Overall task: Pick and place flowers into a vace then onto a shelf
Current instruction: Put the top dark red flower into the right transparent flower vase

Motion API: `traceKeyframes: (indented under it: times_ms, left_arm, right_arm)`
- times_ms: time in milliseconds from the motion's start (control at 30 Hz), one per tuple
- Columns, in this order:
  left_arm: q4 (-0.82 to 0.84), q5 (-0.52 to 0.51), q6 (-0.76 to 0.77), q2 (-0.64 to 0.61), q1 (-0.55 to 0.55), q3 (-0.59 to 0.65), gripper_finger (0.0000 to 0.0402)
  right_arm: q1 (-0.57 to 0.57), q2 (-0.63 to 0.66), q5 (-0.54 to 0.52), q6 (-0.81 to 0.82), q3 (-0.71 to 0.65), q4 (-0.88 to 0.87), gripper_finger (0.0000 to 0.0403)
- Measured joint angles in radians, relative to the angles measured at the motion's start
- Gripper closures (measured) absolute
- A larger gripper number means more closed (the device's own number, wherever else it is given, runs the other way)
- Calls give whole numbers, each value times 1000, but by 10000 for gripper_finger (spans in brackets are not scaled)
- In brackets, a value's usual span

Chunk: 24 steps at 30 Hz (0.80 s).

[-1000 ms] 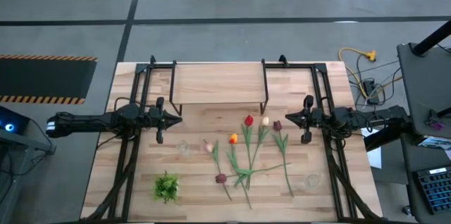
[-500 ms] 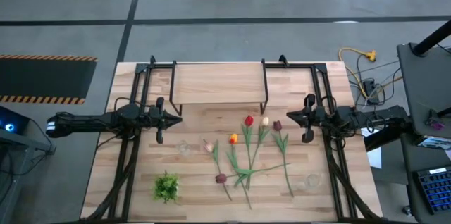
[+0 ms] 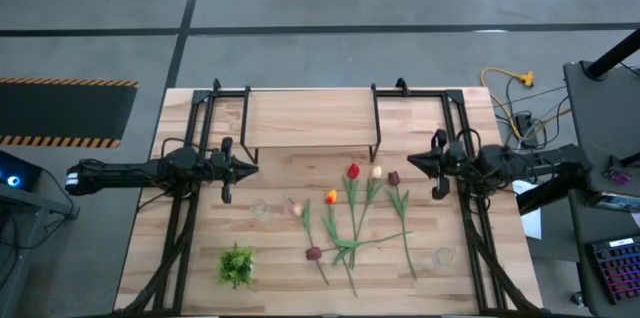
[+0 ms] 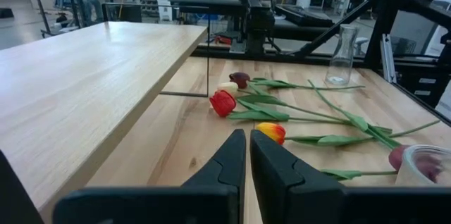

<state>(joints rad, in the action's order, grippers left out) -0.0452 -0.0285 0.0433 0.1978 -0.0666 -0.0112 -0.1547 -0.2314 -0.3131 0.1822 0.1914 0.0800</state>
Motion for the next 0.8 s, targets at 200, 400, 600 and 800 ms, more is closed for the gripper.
traceKeyframes:
  times_ms: [200, 400, 600, 800]
  left_arm:
    - [-1, 0, 0, 0, 0, 0, 396]
    - [-3, -1, 0, 0, 0, 0, 396]
    - [-3, -1, 0, 0, 0, 0, 396]
    - [-3, -1, 0, 0, 0, 0, 396]
  right_arm:
    - [0, -230, -2, 70, 210, -197, 346]
    - [0, -461, -20, 299, 461, -554, 281]
    - [0, -636, -24, 602, 588, -841, 240]
    - [0, -765, 78, 791, 588, -860, 222]
